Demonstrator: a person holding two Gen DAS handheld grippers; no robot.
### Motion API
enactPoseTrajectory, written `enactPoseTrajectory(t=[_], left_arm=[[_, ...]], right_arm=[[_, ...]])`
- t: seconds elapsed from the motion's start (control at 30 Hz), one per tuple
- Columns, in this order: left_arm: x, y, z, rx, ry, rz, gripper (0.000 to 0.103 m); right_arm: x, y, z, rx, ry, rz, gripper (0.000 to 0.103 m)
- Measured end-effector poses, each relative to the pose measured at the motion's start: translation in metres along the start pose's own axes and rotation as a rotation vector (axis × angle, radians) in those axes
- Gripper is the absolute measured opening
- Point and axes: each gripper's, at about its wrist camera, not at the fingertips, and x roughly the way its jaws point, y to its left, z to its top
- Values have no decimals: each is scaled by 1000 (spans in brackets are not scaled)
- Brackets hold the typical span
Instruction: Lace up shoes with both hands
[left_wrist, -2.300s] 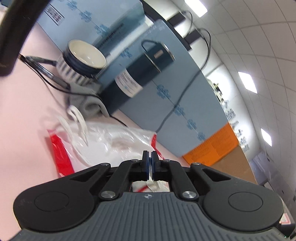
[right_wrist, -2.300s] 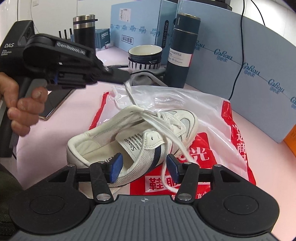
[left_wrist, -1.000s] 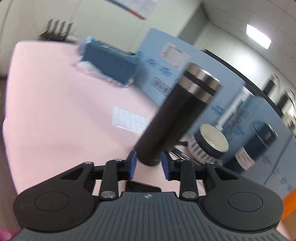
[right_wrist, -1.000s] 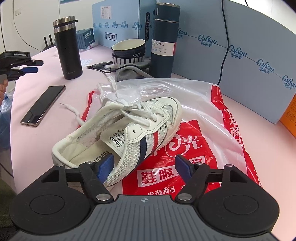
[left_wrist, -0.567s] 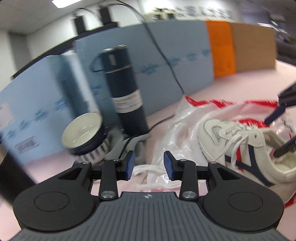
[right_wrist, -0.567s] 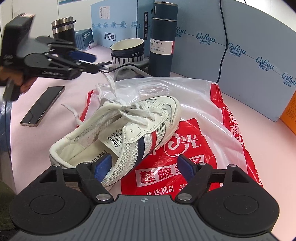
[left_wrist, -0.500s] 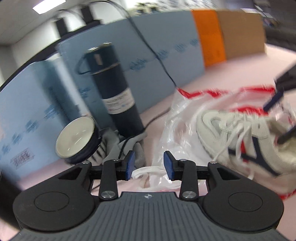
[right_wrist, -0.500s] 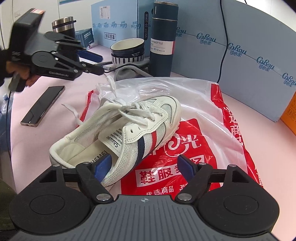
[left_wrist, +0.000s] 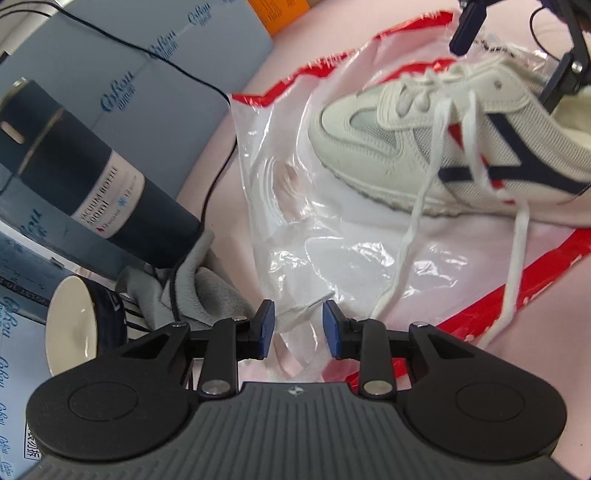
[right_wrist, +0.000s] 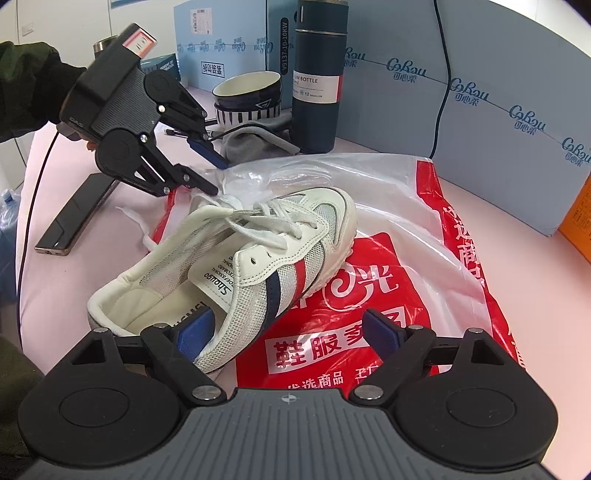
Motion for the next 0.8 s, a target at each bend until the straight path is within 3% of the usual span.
enactPoseTrajectory(t=[0.1, 0.13, 0.17, 0.27, 0.5, 0.8], left_arm=[[1, 4, 0, -21, -4, -19, 25], [1, 5, 0, -25, -2, -31, 9], [1, 5, 0, -30, 1, -43, 1], [0, 2, -2, -33, 3, -39, 0], [-21, 5, -4, -190, -27, 18, 0], [-62, 7, -2, -394, -167, 7, 0]], right_arm=[[0, 0, 0, 4, 2, -1, 86], [0, 0, 0, 5, 2, -2, 86], [0, 0, 1, 6, 3, -2, 86], [0, 0, 0, 11, 0, -4, 86], [-2, 1, -1, 21, -21, -9, 86], [-13, 9, -2, -17, -58, -2, 86]])
